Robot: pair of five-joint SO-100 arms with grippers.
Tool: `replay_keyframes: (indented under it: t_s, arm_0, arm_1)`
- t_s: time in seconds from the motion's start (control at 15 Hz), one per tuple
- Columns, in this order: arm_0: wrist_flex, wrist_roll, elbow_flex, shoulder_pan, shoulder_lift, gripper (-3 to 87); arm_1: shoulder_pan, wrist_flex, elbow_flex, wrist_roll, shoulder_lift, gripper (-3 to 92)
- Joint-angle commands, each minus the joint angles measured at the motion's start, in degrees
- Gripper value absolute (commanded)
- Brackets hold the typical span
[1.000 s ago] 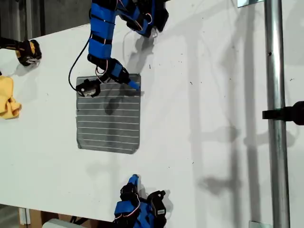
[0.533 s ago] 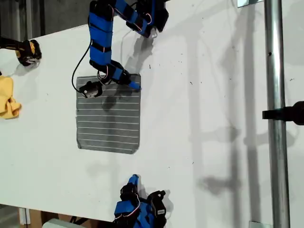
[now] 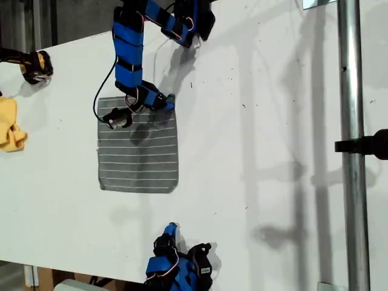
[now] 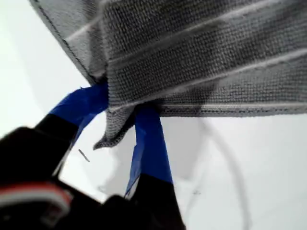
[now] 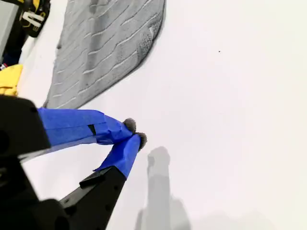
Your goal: Grasp corners of a towel and fold twice.
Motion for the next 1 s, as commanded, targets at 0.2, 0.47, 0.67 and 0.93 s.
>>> replay_keyframes:
  t_s: [0.2, 0.47, 0.67, 0.93]
  arm_0:
    - [-1.1, 0.0, -0.4, 1.0, 0.1, -1.7]
    - [-6.0, -1.8, -7.3, 2.4, -2.7, -1.9]
    - [-9.2, 0.0, -21.1, 2.3, -22.0, -1.9]
    - [-10.6, 6.8, -47.3, 2.0, -54.2, -1.9]
  arm_1:
    - [-1.4, 0.3, -2.3, -0.1, -0.8, -0.1]
    - [-2.0, -0.4, -2.3, -0.1, -0.8, -0.1]
    - [-2.5, -0.9, -2.7, -0.1, -0.9, -0.1]
    - [-2.9, -0.9, -2.7, -0.1, -0.9, -0.1]
